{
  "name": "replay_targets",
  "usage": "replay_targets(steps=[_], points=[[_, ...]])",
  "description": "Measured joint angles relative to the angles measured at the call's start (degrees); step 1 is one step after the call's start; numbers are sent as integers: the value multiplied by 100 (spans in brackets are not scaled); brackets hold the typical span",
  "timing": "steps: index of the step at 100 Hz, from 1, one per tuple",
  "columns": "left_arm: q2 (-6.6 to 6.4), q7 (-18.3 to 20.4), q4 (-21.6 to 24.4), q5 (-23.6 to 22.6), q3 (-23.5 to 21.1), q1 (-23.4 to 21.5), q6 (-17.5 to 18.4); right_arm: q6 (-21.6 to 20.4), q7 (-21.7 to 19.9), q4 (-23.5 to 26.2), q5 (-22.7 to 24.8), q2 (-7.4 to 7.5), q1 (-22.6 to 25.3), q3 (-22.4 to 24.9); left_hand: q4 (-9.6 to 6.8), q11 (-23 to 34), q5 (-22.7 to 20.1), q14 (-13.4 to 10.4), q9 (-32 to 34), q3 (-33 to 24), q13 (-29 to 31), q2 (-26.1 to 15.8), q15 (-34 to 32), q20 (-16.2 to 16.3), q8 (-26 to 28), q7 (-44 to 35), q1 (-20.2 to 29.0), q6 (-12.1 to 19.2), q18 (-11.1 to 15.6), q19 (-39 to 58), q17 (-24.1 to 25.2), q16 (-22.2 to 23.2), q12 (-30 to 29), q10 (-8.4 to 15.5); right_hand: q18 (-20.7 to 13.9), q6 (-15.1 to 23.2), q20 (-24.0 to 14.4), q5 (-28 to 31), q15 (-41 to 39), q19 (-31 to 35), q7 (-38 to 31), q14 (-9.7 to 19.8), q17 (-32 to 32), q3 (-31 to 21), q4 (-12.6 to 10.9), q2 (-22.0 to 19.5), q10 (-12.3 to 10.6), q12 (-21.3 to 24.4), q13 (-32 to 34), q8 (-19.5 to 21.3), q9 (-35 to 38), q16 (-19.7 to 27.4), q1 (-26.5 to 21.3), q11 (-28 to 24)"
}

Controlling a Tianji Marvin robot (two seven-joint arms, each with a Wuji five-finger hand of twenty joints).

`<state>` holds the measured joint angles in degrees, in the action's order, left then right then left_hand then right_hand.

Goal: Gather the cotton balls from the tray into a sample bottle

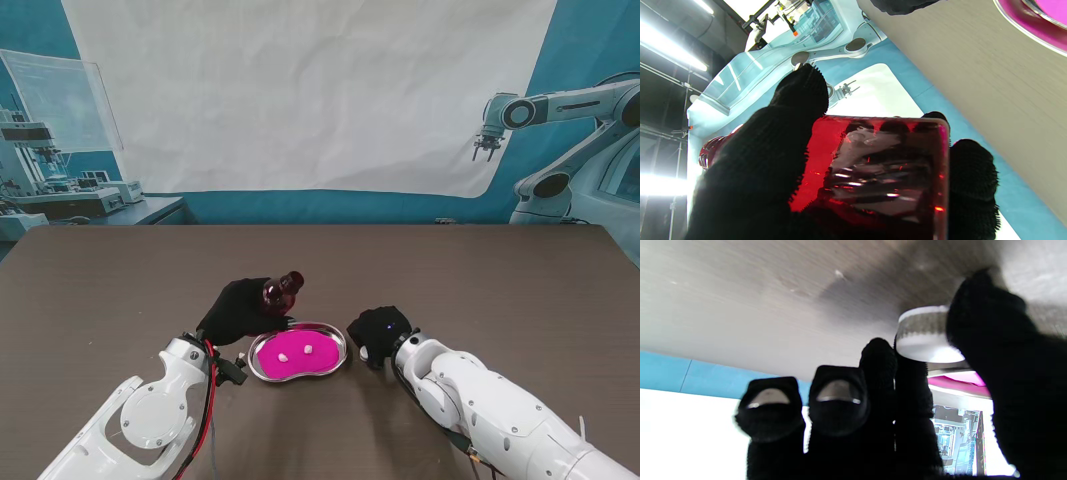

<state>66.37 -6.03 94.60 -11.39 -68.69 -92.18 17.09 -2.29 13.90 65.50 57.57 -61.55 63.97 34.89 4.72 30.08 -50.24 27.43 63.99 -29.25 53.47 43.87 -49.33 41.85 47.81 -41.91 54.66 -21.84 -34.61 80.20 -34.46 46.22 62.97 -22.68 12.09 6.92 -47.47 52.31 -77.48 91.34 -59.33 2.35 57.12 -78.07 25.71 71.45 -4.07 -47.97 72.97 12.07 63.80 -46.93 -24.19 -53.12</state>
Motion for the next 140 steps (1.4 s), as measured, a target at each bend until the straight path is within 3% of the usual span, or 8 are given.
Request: replay_targets(steps=[11, 26, 39, 140], points=[[0, 0, 1, -1, -6, -9, -3, 7, 2, 0, 21, 6, -9, -27, 0, 0, 0, 0, 1, 0, 0, 0, 0, 0, 0, 0, 0, 0, 0, 0, 0, 0, 0, 0, -1, -57, 0, 3, 0, 0, 1, 5, -23, -91, -179, 0, 31, 17, 0, 323, -53, 0, 215, -54], [-1, -1, 3, -3, -7, -13, -4, 19, -37, 24, 79, 23, -18, -47, 0, -4, 0, 0, 37, 0, 2, 0, 0, 0, -2, 0, 0, 0, 0, 0, 0, 1, 1, 0, -1, -113, 0, 10, 6, 0, 151, 55, -71, -114, -824, 2, 42, 71, 0, 906, -128, 0, 458, -65], [-2, 7, 4, -3, -11, -14, -4, 43, -99, 66, 138, 41, -12, -49, 0, -4, 0, 0, 37, 0, 3, 0, 0, 0, -12, 0, 0, 0, 0, 0, 0, 1, 1, 0, -2, -122, 0, 11, 46, 0, 202, 56, -83, -119, -1079, 2, 46, 74, 0, 1096, -229, 0, 546, -65], [-13, 51, 5, 2, -18, -25, -8, 38, -441, 275, 361, 150, 53, 42, 0, -4, 0, 0, 40, 0, 3, 0, 0, 0, -56, -1, 0, 0, 0, 0, 0, 10, 1, 0, -84, -229, 0, -155, 262, -39, 157, 56, -338, -181, -1118, 65, 71, 134, 0, 1487, -598, 47, 972, -115]])
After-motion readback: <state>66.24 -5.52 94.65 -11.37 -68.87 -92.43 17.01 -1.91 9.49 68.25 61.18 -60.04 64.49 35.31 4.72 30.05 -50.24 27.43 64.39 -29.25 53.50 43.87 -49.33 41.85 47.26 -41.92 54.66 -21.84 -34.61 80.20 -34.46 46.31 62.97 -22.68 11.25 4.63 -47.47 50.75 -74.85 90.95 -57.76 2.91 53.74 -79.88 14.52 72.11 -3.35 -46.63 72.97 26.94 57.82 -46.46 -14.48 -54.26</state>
